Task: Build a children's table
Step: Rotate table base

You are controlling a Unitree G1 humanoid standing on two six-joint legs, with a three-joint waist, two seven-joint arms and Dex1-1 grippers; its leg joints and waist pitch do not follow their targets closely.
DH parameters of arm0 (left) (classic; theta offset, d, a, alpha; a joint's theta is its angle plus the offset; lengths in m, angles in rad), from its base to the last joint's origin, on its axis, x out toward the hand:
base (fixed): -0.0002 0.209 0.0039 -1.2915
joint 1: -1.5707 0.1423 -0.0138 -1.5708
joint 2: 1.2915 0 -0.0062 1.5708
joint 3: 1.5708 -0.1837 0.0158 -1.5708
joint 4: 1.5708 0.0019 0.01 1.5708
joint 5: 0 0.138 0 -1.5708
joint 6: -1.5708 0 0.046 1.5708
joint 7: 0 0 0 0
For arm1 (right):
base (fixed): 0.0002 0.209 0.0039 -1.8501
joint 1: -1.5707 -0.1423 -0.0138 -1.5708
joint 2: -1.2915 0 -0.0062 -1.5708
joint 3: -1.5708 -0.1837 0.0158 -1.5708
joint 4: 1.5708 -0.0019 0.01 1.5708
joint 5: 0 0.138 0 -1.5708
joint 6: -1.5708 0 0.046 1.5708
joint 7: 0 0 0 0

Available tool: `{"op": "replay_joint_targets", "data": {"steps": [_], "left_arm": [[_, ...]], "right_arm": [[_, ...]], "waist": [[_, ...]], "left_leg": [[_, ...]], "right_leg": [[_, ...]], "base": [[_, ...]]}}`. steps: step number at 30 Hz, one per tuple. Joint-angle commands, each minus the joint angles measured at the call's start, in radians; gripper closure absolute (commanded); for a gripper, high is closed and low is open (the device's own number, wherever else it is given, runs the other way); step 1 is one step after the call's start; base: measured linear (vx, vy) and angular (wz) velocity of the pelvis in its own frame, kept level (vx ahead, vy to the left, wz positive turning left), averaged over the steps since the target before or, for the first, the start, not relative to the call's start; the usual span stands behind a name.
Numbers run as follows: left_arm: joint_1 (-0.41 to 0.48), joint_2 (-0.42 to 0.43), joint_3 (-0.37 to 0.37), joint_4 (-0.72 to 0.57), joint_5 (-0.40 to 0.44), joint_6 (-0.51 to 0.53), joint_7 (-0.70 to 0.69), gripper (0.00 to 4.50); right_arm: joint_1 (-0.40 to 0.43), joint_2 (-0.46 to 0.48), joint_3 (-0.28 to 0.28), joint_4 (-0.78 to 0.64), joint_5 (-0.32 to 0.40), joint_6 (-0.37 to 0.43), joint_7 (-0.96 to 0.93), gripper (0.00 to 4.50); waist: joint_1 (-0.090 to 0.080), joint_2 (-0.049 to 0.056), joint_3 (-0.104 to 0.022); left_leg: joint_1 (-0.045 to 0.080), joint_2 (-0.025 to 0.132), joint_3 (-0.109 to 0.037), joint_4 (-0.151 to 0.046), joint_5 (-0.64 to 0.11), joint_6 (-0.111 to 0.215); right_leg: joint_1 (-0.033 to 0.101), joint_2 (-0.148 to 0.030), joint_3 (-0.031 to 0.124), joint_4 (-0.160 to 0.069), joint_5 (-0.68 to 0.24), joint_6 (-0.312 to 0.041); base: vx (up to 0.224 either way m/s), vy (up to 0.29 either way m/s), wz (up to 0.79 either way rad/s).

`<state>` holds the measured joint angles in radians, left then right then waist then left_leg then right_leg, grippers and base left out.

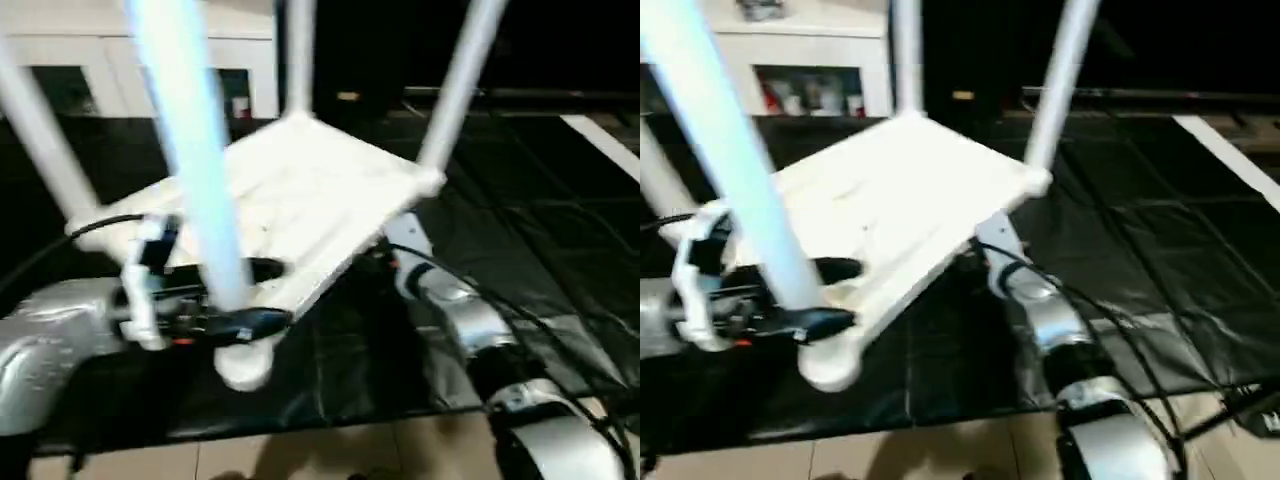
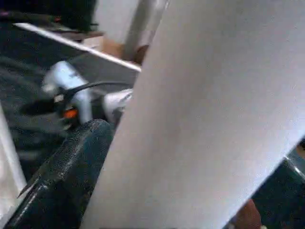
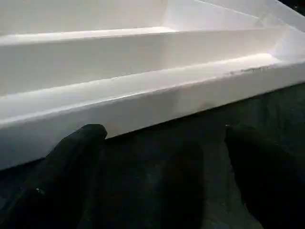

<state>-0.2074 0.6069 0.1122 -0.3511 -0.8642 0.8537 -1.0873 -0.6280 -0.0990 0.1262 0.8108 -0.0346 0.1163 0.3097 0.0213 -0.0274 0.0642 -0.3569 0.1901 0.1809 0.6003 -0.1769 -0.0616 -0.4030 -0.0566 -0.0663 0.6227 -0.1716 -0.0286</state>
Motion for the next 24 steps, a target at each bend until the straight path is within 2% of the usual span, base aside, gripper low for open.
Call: {"op": "replay_joint_targets", "data": {"steps": [1, 5, 8, 9, 12, 18, 24], "left_arm": [[-0.025, -0.027, -0.029, -0.042, -0.031, 0.018, 0.024, 0.02], [-0.035, -0.047, -0.044, -0.038, -0.028, 0.023, 0.04, 0.02], [-0.052, -0.065, -0.058, -0.035, -0.032, 0.03, 0.058, 0.02], [-0.066, -0.079, -0.067, -0.03, -0.038, 0.031, 0.07, 0.02], [-0.089, -0.098, -0.08, -0.02, -0.037, 0.031, 0.083, 0.02], [-0.149, -0.152, -0.121, 0.033, 0.008, 0.004, 0.102, 0.02], [-0.219, -0.227, -0.168, 0.104, 0.062, -0.048, 0.13, 0.02]], "right_arm": [[-0.034, 0.042, 0.02, 0.006, 0.022, -0.041, 0.029, 0.0], [-0.034, 0.058, 0.023, 0.021, 0.023, -0.06, 0.051, 0.0], [-0.024, 0.081, 0.023, 0.019, 0.037, -0.085, 0.109, 0.0], [-0.013, 0.097, 0.028, 0.012, 0.051, -0.096, 0.154, 0.0], [-0.007, 0.115, 0.039, 0.021, 0.061, -0.11, 0.21, 0.0], [-0.018, 0.134, 0.008, 0.064, 0.079, -0.131, 0.239, 0.0], [-0.016, 0.13, 0.002, 0.077, 0.077, -0.135, 0.258, 0.0]], "waist": [[0.002, 0.017, -0.062], [-0.002, 0.021, -0.061], [-0.009, 0.02, -0.061], [-0.012, 0.024, -0.062], [-0.015, 0.023, -0.063], [-0.014, 0.023, -0.063], [-0.007, 0.024, -0.064]], "left_leg": [[0.007, 0.027, -0.017, -0.069, -0.328, -0.054], [0.01, 0.028, -0.019, -0.07, -0.344, -0.055], [0.008, 0.029, -0.021, -0.07, -0.356, -0.051], [0.008, 0.029, -0.021, -0.069, -0.36, -0.049], [0.007, 0.029, -0.021, -0.069, -0.351, -0.043], [0.008, 0.031, -0.021, -0.069, -0.341, -0.041], [0.009, 0.031, -0.02, -0.069, -0.33, -0.038]], "right_leg": [[0.041, -0.068, 0.053, -0.086, -0.393, -0.141], [0.037, -0.067, 0.052, -0.087, -0.415, -0.133], [0.038, -0.067, 0.051, -0.088, -0.425, -0.131], [0.038, -0.066, 0.051, -0.088, -0.419, -0.134], [0.04, -0.066, 0.051, -0.087, -0.397, -0.148], [0.04, -0.068, 0.052, -0.085, -0.38, -0.167], [0.042, -0.069, 0.052, -0.088, -0.37, -0.166]], "base": [[0.0, 0.0, 0.0], [0.0, 0.0, 0.0], [0.0, 0.0, 0.0], [0.0, 0.0, 0.0], [0.0, 0.0, 0.0], [0.0, 0.0, 0.0], [0.0, 0.0, 0.0]]}}
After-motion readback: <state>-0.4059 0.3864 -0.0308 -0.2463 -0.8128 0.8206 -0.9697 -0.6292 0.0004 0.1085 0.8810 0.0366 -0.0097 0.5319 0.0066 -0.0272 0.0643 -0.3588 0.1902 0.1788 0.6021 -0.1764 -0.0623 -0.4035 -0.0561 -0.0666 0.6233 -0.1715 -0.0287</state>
